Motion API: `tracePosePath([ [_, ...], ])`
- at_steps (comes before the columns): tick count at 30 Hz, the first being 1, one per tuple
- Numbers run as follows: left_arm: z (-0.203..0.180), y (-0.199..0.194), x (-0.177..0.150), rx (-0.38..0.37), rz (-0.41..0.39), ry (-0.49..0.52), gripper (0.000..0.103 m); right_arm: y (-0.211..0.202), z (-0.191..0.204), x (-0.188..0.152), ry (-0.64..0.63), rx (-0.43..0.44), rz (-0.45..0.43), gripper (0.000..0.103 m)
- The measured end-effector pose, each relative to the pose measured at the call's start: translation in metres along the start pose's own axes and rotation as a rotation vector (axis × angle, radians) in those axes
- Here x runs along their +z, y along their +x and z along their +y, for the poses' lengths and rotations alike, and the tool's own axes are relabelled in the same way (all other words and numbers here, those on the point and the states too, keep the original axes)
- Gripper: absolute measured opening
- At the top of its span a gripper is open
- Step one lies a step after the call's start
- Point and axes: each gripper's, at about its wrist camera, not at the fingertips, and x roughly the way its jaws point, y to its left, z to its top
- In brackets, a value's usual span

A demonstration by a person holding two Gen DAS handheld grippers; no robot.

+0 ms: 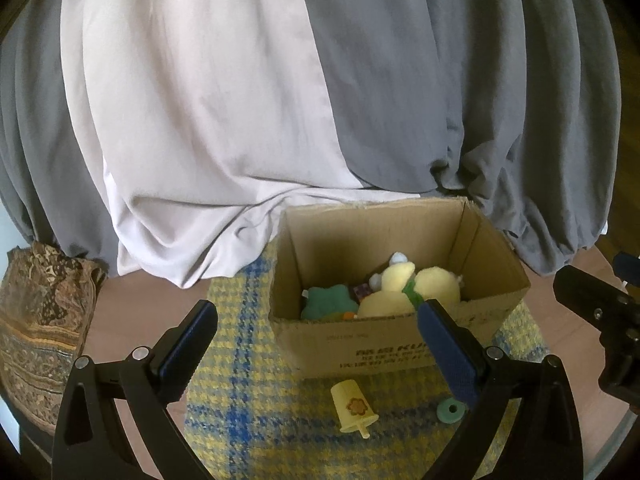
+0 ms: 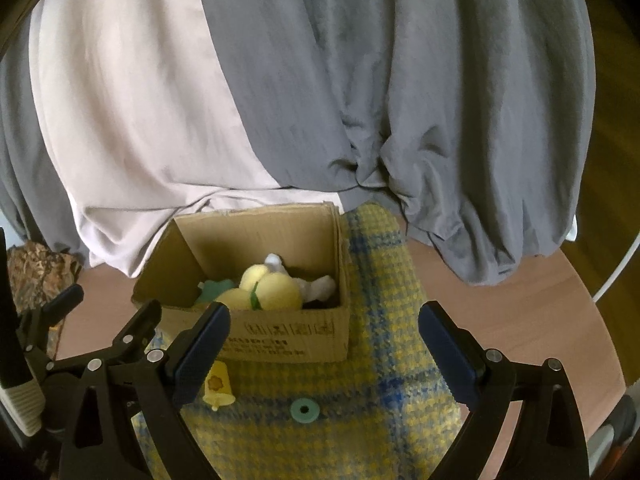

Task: Organize objects
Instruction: 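Move right tool toward teal ring while left tool moves toward yellow cup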

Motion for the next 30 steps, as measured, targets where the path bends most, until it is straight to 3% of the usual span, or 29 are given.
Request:
tracePosePath([
  [14, -0.002, 0.016, -0.04, 0.011, 0.051, 0.001, 0.102, 0.02, -0.003, -0.04, 0.008, -0.005, 0.051, 0.095],
  [30, -0.016, 0.049, -0.089, -0.024, 0.137, 0.018, 0.102, 0.056, -0.012, -0.079, 0.011, -0.033, 0.139, 0.095],
])
